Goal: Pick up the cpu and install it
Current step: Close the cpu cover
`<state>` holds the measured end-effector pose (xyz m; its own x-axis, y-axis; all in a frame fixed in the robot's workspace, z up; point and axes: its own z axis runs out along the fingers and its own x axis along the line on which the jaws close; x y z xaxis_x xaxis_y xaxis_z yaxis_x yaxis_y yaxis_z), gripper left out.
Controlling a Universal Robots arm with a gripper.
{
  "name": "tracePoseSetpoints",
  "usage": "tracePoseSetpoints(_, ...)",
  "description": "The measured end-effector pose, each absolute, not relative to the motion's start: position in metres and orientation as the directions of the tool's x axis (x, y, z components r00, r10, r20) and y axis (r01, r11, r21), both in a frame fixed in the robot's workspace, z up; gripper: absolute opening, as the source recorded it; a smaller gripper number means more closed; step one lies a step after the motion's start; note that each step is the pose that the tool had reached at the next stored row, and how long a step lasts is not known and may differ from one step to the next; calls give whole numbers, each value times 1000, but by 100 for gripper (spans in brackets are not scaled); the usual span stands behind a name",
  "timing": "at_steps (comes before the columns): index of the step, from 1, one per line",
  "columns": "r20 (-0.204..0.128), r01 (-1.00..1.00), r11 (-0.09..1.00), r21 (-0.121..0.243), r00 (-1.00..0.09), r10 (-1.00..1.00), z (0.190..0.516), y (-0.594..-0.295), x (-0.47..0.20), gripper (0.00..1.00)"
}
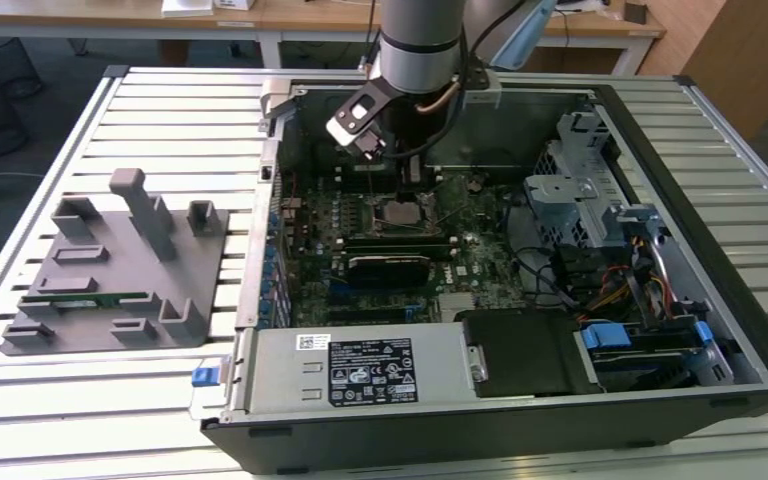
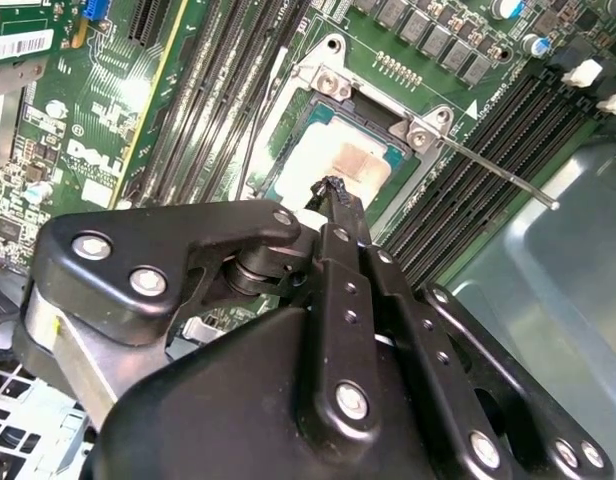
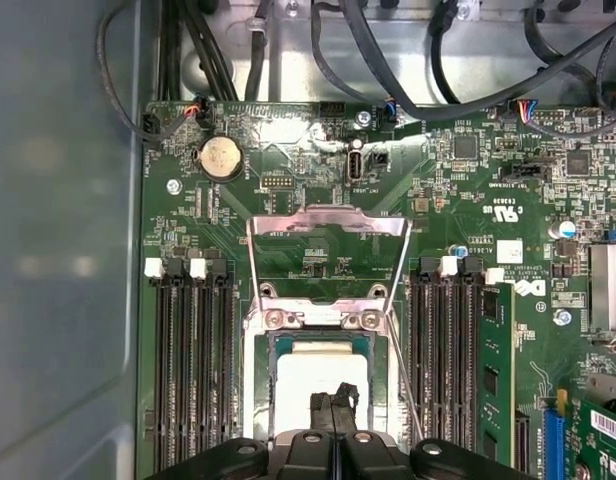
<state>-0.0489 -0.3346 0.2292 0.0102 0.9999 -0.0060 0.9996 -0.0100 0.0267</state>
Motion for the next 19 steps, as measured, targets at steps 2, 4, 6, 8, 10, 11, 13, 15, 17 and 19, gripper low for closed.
tracePoseSetpoints(2, -6, 1000, -10, 27, 10, 1000, 230, -335, -49, 11)
tracePoseSetpoints(4, -6, 1000, -10, 27, 10, 1000, 231, -335, -49, 11)
tracePoseSetpoints(6, -6, 1000, -10, 27, 10, 1000, 231, -335, -49, 11)
tracePoseSetpoints(8, -6, 1000, -10, 27, 10, 1000, 232, -335, -49, 11)
tracePoseSetpoints(10, -6, 1000, -10, 27, 10, 1000, 232, -335, -49, 11)
tracePoseSetpoints(11, -6, 1000, -10, 27, 10, 1000, 232, -335, -49, 11)
tracePoseSetpoints(13, -6, 1000, -10, 27, 10, 1000, 232, -335, -49, 11)
tracePoseSetpoints(15, -6, 1000, -10, 27, 10, 1000, 233, -335, -49, 11)
tracePoseSetpoints(17, -6, 1000, -10, 27, 10, 1000, 233, -335, -49, 11)
tracePoseSetpoints(19, -6, 1000, -10, 27, 10, 1000, 234, -335, -49, 11)
